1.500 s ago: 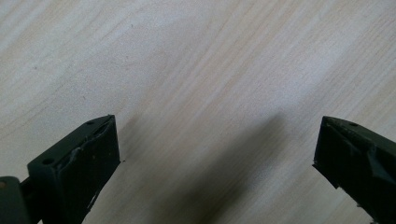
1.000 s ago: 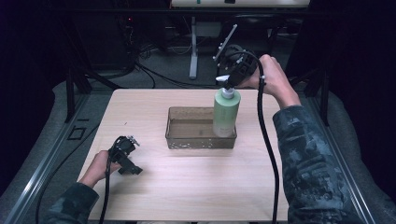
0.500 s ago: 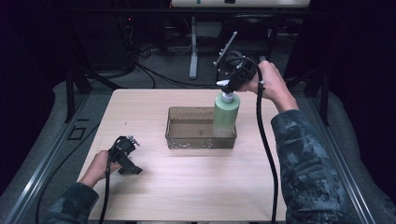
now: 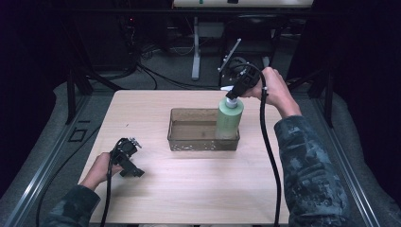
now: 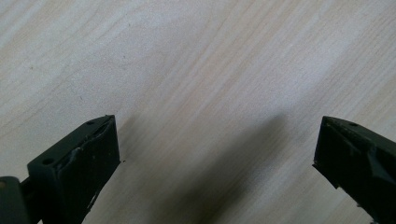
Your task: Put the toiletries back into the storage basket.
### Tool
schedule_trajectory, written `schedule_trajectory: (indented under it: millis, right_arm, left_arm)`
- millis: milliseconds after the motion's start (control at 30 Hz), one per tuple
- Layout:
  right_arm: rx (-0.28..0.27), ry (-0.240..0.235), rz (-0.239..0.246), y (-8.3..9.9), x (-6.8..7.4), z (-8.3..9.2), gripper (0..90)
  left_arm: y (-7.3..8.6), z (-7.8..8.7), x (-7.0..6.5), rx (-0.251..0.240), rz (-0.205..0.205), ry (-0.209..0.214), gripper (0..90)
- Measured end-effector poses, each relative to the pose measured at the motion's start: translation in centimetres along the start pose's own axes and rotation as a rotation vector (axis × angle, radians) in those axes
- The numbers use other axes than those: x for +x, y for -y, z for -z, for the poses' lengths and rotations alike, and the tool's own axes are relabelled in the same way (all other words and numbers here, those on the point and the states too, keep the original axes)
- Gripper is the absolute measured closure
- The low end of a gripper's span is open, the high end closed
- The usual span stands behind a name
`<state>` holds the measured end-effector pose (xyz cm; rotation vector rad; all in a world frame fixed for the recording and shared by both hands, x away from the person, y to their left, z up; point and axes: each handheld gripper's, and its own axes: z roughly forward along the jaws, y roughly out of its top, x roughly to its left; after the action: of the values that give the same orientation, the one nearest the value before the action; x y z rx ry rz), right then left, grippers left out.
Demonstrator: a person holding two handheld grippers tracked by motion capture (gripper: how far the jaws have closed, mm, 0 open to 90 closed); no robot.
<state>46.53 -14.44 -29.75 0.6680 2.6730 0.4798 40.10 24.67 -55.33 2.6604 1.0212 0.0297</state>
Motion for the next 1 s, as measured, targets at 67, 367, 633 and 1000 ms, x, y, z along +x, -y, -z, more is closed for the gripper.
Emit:
schedule_trajectory:
  millis: [67, 367, 633, 1000]
  right_arm:
    - [0.005, -0.001, 0.002, 0.1, 0.0, -0.2, 62.3]
    - [0.006, -0.001, -0.003, 0.2, 0.1, -0.4, 62.3]
    - [0.014, -0.011, -0.021, 0.9, 0.0, -1.1, 62.3]
    - [0.017, -0.014, -0.043, 1.3, -0.2, -1.4, 62.3]
  left_arm:
    - [0.0, 0.0, 0.0, 0.001, 0.000, 0.000, 0.1]
    - [0.0, 0.0, 0.0, 0.000, -0.001, -0.001, 0.1]
    - [0.0, 0.0, 0.0, 0.001, -0.001, 0.000, 0.1]
    - [0.0, 0.0, 0.0, 0.001, 0.000, 0.000, 0.1]
